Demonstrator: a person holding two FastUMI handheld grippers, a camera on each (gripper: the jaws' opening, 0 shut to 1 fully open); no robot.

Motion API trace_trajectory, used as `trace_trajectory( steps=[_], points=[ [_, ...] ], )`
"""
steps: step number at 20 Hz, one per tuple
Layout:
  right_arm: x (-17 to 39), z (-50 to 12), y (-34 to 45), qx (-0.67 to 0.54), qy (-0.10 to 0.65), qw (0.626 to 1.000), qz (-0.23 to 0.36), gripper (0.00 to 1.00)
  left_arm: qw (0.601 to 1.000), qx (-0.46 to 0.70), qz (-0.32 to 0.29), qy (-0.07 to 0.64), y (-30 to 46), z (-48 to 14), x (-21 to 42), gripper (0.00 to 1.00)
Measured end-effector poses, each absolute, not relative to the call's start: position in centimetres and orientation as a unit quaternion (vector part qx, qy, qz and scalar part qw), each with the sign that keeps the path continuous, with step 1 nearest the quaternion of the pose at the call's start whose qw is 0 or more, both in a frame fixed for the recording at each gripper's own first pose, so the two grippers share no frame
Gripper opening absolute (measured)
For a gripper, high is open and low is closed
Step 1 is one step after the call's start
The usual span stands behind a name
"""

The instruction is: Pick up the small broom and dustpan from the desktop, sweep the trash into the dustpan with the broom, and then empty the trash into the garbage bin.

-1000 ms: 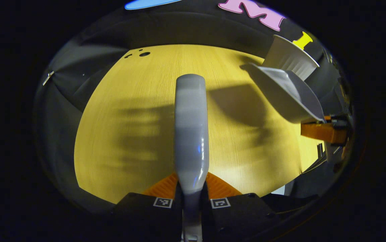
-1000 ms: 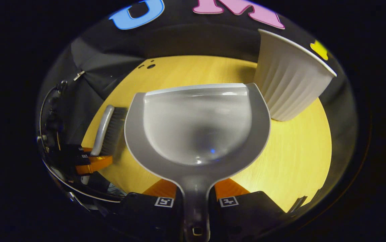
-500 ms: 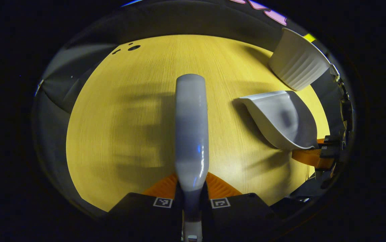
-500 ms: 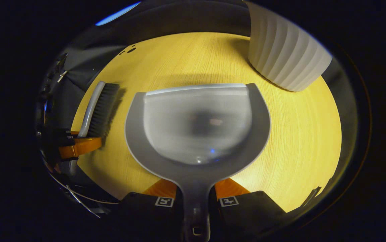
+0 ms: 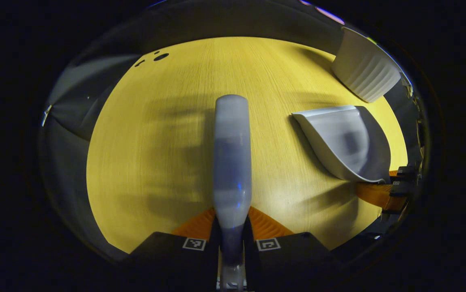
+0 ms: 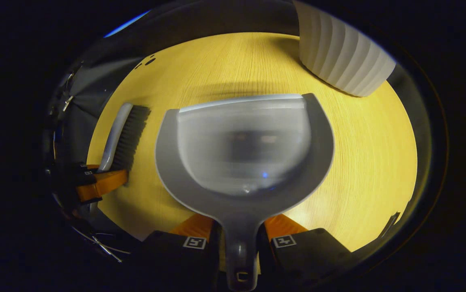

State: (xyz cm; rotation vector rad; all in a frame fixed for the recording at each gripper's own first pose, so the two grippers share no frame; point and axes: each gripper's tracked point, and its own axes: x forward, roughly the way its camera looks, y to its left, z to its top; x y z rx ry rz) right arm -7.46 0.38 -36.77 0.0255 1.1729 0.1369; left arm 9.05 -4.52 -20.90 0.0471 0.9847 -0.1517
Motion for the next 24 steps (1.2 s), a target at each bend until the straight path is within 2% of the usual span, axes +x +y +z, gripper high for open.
trace_trajectory(
  steps=[1, 2, 3, 4, 6, 10, 14, 19, 24],
  points=[
    [-7.5, -36.9, 0.2, 0.008, 0.552, 0.831, 0.064, 0.54, 0.882, 0.023, -0.070, 0.466, -4.2, -20.7, 9.0, 0.31],
    [-7.6, -37.3, 0.1, 0.004, 0.552, 0.831, 0.063, 0.56, 0.883, 0.020, -0.072, 0.464, -4.1, -20.4, 8.9, 0.36],
    [-8.0, -36.8, 0.6, 0.010, 0.552, 0.831, 0.069, 0.64, 0.885, 0.016, -0.072, 0.460, -4.2, -20.1, 8.7, 0.44],
    [-8.3, -36.6, 0.7, 0.012, 0.552, 0.831, 0.068, 0.68, 0.887, 0.009, -0.072, 0.457, -4.4, -19.7, 8.4, 0.63],
    [-8.6, -35.9, 0.8, 0.024, 0.546, 0.835, 0.070, 1.00, 0.890, -0.001, -0.069, 0.451, -4.3, -18.6, 7.4, 1.00],
    [-8.7, -31.9, 1.6, 0.035, 0.507, 0.858, 0.073, 0.99, 0.915, -0.029, -0.038, 0.401, -3.0, -16.2, 6.3, 0.97],
    [-8.5, -25.9, 1.2, 0.020, 0.436, 0.896, 0.079, 0.99, 0.948, -0.067, -0.028, 0.311, -2.3, -10.9, 4.9, 0.97],
    [-9.1, -18.3, 0.3, 0.004, 0.329, 0.942, 0.071, 0.99, 0.978, -0.050, -0.029, 0.201, -2.1, -4.0, 2.6, 0.97],
    [-10.2, -12.7, 0.1, 0.004, 0.232, 0.970, 0.067, 0.99, 0.992, -0.029, -0.027, 0.116, -2.8, 1.8, -0.3, 0.97]
  ],
)
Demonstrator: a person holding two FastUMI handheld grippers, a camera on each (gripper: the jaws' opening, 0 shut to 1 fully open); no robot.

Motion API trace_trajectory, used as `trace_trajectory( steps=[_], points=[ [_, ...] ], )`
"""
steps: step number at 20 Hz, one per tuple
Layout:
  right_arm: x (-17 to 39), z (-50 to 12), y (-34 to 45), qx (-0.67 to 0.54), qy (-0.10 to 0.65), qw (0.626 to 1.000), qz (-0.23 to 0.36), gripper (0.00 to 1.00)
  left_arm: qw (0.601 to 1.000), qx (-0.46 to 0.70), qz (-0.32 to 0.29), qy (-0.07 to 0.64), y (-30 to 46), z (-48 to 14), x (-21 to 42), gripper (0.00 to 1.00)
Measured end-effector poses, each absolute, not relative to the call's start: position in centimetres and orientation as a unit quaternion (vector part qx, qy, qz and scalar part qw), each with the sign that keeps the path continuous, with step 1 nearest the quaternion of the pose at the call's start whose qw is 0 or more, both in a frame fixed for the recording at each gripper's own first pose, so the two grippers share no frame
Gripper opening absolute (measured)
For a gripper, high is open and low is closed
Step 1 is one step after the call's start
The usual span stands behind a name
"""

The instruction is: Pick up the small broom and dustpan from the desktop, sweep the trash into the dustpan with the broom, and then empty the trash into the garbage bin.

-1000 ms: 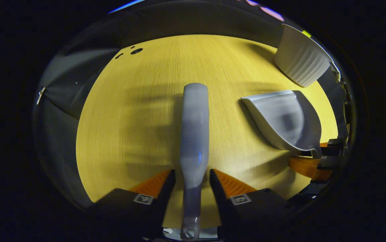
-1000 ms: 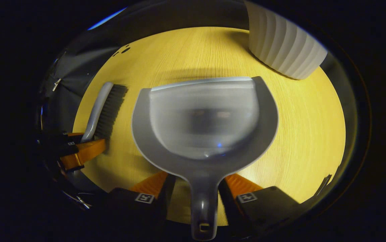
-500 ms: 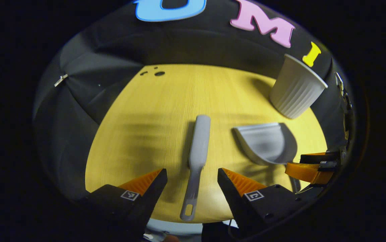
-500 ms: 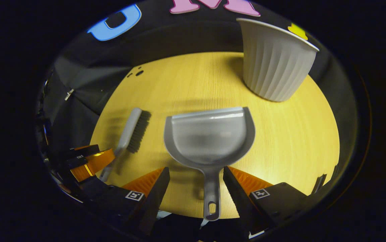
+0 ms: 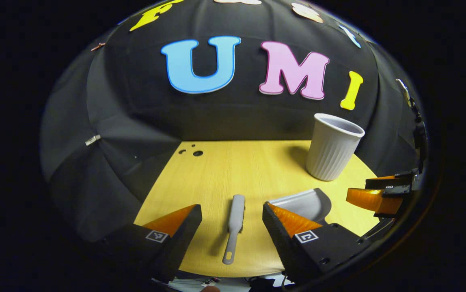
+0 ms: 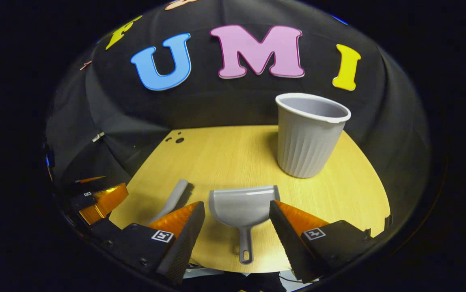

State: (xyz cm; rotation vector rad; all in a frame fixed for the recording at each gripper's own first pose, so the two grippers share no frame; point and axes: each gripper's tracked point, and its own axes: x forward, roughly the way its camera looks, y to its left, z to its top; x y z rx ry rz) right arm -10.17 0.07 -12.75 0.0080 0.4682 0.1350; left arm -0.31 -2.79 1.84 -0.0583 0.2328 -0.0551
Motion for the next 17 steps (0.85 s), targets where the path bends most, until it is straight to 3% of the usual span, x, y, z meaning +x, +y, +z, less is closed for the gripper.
trace_trajectory(
  steps=[5, 8, 9, 17],
  points=[
    [-10.9, -9.2, -1.4, 0.006, 0.155, 0.987, 0.047, 0.99, 0.999, -0.039, -0.020, 0.019, -3.4, 6.7, -3.1, 0.97],
    [-11.4, -8.1, -2.4, 0.007, 0.126, 0.991, 0.036, 0.99, 0.999, 0.002, -0.026, -0.037, -4.1, 8.2, -4.5, 0.94],
    [-11.6, -7.8, -2.5, 0.005, 0.117, 0.993, 0.034, 0.98, 0.998, 0.016, -0.027, -0.050, -4.4, 8.6, -4.6, 0.96],
    [-13.8, -4.0, -5.6, -0.020, 0.032, 0.999, -0.018, 0.98, 0.992, -0.014, -0.080, -0.098, -8.1, 10.8, -6.4, 0.98]
  ],
)
